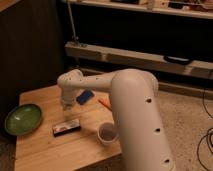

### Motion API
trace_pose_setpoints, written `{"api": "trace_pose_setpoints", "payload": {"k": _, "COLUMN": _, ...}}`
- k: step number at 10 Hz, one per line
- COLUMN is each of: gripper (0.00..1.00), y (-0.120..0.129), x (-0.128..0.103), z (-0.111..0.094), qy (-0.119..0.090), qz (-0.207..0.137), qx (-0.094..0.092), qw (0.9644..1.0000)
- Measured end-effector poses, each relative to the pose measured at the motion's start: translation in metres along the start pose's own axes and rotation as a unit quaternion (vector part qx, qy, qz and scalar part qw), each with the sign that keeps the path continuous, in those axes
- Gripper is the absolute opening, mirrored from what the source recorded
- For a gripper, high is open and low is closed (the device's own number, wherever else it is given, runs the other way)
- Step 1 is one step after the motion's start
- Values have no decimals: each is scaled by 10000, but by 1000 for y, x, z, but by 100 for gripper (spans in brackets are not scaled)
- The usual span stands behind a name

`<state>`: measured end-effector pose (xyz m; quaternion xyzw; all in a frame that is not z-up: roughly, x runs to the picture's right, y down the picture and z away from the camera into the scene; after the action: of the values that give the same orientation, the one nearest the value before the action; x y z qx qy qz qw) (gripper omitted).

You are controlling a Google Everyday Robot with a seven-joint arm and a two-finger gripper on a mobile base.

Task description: Push the eraser across the table

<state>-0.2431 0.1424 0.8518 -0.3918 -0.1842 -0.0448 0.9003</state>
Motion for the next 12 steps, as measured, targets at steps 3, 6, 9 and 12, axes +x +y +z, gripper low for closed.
{"api": "trace_pose_setpoints", "payload": {"k": 3, "gripper": 0, "y": 3, "x": -6, "z": 2, "qy": -15, "qz": -70, "qx": -124, "qw": 9999}}
{"api": "trace_pose_setpoints", "payload": {"k": 6, "gripper": 0, "y": 8, "x": -8, "z": 9, "qy": -63, "qz": -85, "qx": -261, "qw": 9996}}
{"api": "trace_pose_setpoints", "payload": {"k": 9, "gripper": 0, "y": 12, "x": -10, "z": 15, "qy": -106, "qz": -104, "qx": -389, "qw": 9991}}
{"api": "trace_pose_setpoints", "payload": {"k": 12, "gripper": 0, "y": 20, "x": -12, "z": 19, "qy": -138, "qz": -79, "qx": -529, "qw": 9985}}
